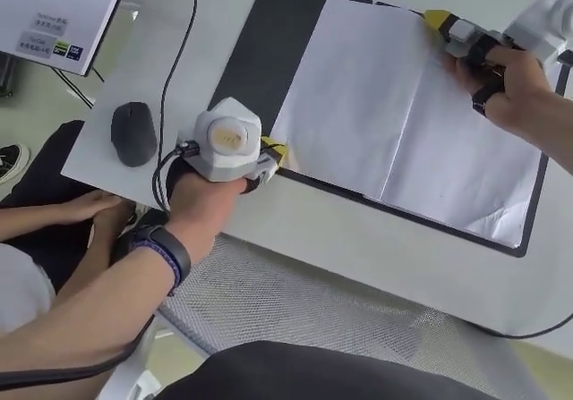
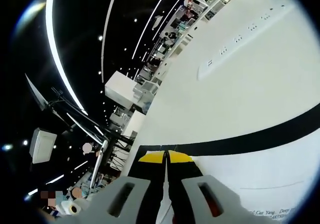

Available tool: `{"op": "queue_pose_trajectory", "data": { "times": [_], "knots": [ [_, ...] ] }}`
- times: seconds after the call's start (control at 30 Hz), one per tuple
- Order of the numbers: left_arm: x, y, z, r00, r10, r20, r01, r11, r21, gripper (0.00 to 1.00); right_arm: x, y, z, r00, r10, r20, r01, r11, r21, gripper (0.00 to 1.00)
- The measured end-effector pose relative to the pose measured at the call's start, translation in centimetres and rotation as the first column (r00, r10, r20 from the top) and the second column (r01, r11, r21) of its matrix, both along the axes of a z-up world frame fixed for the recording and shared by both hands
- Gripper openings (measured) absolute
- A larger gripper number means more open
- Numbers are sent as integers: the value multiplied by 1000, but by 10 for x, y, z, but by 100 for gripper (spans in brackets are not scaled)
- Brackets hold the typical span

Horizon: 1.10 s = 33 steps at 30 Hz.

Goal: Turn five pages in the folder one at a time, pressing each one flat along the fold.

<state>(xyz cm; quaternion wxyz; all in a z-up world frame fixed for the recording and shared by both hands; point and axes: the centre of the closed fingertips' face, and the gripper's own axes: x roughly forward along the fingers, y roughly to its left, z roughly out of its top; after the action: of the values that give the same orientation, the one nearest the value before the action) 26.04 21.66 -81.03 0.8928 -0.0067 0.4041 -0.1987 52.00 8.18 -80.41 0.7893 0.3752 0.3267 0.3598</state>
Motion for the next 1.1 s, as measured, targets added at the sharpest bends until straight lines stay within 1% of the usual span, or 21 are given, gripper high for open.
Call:
{"op": "queue_pose_trajectory", "data": {
  "times": [0.1, 0.23, 0.3, 0.33, 0.37, 0.4, 0.5, 0.57, 0.6, 0.73, 0.83, 0.93, 1.0, 1.03, 1.07, 1.1],
  "knots": [
    [0, 0, 0, 1000, 2, 0, -2, 1000, -1, 0, -10, 1, 0, 1000, 30, 8, -30, 1000, -3, 0],
    [0, 0, 1, 1000, 8, 1, -8, 1000, -4, 0, -27, 3, 0, 997, 70, 18, -70, 998, -1, 0],
    [0, 0, 1, 1000, 7, 2, -7, 1000, -5, 0, -41, 5, 2, 996, 88, 26, -88, 996, 1, 0],
    [0, 0, 1, 1000, 7, 3, -7, 1000, -5, 0, -51, 6, 3, 994, 103, 32, -103, 995, 0, 0],
    [0, 0, 1, 1000, 7, 3, -7, 1000, -5, 0, -56, 7, 4, 993, 109, 34, -109, 994, 1, 0],
    [0, 0, 1, 1000, 6, 4, -6, 1000, -4, 0, -66, 9, 5, 992, 124, 38, -124, 992, 5, 0],
    [-1, 0, 2, 1000, 7, 5, -7, 1000, -6, 0, -81, 10, 6, 989, 145, 40, -146, 989, 8, 0],
    [-1, 0, 2, 1000, 9, 6, -9, 1000, -7, 0, -103, 13, 10, 986, 160, 42, -160, 987, 2, 0],
    [-1, 0, 2, 1000, 8, 7, -8, 1000, -7, 0, -104, 12, 8, 985, 168, 43, -168, 986, -1, 0],
    [-2, 0, 2, 1000, 9, 10, -9, 1000, -11, 0, -126, 15, 10, 976, 211, 49, -211, 977, -9, 0],
    [-2, 0, 3, 1000, 27, 11, -26, 999, -31, 0, -143, 17, 14, 970, 236, 63, -236, 972, -10, 0],
    [-2, 0, 3, 1000, 16, 12, -16, 1000, -21, 0, -161, 22, 14, 959, 277, 61, -276, 961, -14, 0],
    [-2, 0, 3, 1000, 11, 10, -11, 1000, -19, 0, -175, 24, 15, 948, 312, 63, -311, 950, -23, 0],
    [-2, 0, 3, 1000, 9, 9, -9, 1000, -18, 0, -180, 25, 15, 946, 319, 61, -319, 948, -23, 0],
    [-2, -1, 3, 1000, 6, 9, -5, 1000, -17, 0, -176, 23, 11, 942, 330, 59, -329, 944, -25, 0],
    [-3, -1, 3, 1000, 3, 10, -3, 1000, -17, 0, -180, 23, 10, 939, 339, 59, -338, 941, -25, 0]
  ]
}}
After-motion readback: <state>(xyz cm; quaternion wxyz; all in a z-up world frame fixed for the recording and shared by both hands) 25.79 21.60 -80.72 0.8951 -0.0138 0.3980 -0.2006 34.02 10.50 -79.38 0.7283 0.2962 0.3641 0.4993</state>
